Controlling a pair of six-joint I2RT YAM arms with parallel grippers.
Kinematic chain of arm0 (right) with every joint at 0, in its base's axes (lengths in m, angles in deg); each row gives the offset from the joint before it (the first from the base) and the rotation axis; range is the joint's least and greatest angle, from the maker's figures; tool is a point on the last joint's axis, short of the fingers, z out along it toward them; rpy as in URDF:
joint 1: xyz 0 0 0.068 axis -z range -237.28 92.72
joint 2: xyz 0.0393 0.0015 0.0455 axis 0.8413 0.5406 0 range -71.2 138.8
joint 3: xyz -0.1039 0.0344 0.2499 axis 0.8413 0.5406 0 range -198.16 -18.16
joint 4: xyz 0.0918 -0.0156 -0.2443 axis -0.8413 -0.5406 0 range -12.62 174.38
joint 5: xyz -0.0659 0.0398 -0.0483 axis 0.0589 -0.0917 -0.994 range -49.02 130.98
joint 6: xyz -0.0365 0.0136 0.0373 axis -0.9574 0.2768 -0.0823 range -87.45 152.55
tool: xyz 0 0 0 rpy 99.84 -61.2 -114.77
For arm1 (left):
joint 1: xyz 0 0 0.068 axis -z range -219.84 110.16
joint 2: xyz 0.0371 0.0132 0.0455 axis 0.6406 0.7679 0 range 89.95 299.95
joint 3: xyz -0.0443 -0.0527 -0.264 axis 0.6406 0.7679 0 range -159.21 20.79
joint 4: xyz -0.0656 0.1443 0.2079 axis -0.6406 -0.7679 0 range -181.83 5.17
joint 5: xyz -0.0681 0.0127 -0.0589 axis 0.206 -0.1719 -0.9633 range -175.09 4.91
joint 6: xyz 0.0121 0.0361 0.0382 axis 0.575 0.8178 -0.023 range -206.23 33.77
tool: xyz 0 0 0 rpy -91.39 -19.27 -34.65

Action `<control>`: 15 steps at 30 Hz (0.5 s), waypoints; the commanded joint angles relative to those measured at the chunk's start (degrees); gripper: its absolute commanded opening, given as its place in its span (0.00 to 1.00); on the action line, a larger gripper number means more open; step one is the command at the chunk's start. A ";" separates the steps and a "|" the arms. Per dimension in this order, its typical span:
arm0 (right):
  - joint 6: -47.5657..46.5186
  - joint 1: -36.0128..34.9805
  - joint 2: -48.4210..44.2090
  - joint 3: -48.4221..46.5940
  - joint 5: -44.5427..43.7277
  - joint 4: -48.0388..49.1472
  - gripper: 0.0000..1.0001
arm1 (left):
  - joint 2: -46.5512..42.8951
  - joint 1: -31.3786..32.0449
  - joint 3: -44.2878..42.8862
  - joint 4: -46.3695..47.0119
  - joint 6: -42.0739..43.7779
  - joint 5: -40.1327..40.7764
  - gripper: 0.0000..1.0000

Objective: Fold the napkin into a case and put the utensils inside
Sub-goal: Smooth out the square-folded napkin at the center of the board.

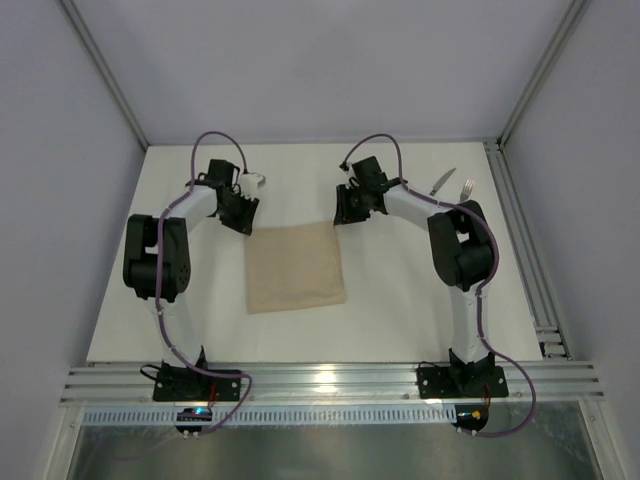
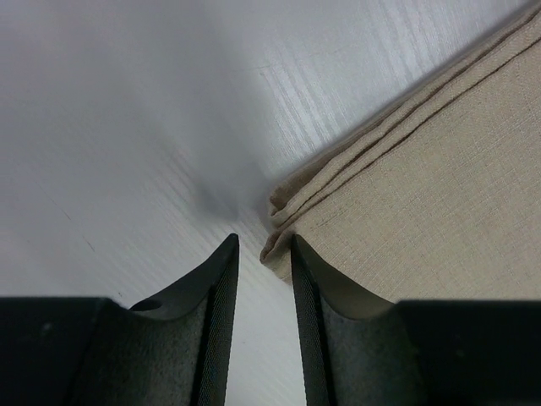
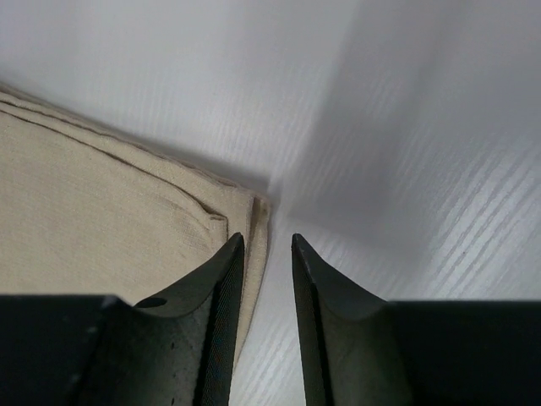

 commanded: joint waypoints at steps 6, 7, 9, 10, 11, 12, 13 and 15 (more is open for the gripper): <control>-3.30 -2.76 -5.70 1.88 -0.74 2.64 0.20 | -5.06 -0.13 0.56 2.01 -1.26 1.62 0.35; -3.30 -2.85 -4.04 1.00 -0.39 2.02 0.20 | -5.50 -0.13 0.91 1.93 -1.00 1.62 0.35; -3.21 -2.85 -2.71 -1.11 0.22 1.14 0.21 | -5.33 -0.13 1.44 1.49 -0.82 1.88 0.35; -3.12 -2.85 -1.58 -2.07 1.19 1.14 0.22 | -4.98 -0.13 1.44 1.48 -0.74 1.80 0.35; -3.12 -3.02 -0.96 -2.78 1.89 1.05 0.23 | -4.72 -0.13 1.53 1.40 -0.82 1.71 0.34; -3.21 -3.02 -0.17 -3.66 2.33 -0.08 0.23 | -4.45 -0.13 1.44 1.40 -0.82 1.54 0.34; -3.29 -3.02 1.49 -5.40 2.60 -0.88 0.23 | -3.75 -0.13 1.35 1.31 -0.82 1.53 0.34; -3.30 -3.02 2.65 -6.47 2.51 -2.02 0.24 | -3.14 -0.13 0.83 1.31 -1.00 1.53 0.34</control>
